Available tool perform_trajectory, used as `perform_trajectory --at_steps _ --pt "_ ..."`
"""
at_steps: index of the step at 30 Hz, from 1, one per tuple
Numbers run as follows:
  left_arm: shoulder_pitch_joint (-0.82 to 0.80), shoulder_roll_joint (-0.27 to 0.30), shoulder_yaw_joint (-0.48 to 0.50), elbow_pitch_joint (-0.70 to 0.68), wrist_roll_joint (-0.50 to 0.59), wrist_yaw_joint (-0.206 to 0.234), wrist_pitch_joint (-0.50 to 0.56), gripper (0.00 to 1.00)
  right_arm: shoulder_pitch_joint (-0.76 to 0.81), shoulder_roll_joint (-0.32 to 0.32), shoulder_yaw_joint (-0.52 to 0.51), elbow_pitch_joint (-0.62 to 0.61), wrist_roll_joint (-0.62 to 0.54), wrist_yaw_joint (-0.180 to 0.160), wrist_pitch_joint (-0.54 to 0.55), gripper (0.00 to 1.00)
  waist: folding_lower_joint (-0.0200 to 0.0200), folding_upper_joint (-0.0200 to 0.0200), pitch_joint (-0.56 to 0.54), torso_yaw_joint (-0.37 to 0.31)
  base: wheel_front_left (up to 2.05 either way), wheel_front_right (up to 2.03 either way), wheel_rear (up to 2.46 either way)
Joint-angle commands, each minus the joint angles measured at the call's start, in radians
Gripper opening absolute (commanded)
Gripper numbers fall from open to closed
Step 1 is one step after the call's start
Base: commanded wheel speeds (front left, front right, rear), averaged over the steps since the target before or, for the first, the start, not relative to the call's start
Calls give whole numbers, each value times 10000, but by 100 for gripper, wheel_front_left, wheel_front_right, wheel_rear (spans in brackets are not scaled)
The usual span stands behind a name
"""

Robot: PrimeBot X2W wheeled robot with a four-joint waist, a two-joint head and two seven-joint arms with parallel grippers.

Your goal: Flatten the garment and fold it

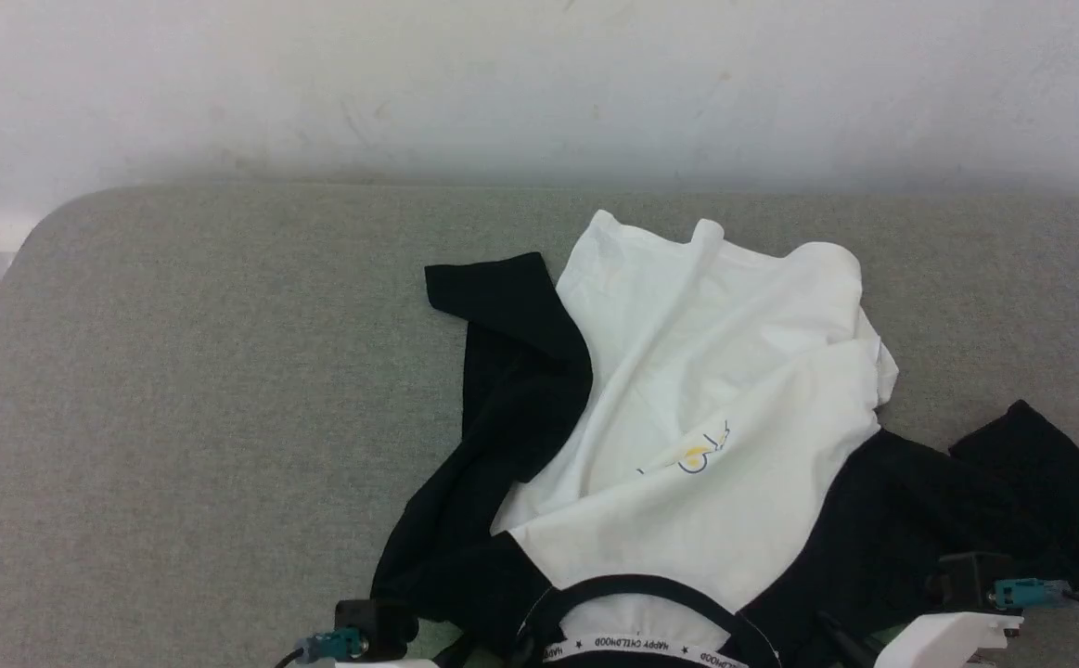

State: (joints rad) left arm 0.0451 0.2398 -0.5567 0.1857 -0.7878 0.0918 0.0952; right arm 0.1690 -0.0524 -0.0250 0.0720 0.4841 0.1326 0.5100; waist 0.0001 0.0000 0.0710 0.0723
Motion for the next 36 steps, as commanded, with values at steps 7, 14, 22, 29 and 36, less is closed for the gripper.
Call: perform_trajectory --at_steps 7,14,22,29,36 --pt "-328 -115 -16 414 23 -100 -117 100 63 22 32 -107 -123 -19 51 0 -1 0 143 -102 0 0 0" --pt "-388 -23 -133 567 57 -314 -160 0 54 22 -10 -111 -219 -19 -26 0 -1 0 96 -86 0 0 0" --pt "-107 532 -242 -788 366 -318 -206 0 56 -251 -175 -1004 -542 -19 -625 0 -1 0 -403 -104 0 0 0" --pt "-278 1221 171 -3310 823 132 -223 0 -28 -993 -226 -3029 -173 -19 -1175 0 -1 0 -821 -264 0 0 0" --pt "-1511 1784 838 -5688 1411 572 199 0 -1187 -1940 -700 -5160 57 -19 -1143 0 -1 0 -1231 -477 0 0 0"
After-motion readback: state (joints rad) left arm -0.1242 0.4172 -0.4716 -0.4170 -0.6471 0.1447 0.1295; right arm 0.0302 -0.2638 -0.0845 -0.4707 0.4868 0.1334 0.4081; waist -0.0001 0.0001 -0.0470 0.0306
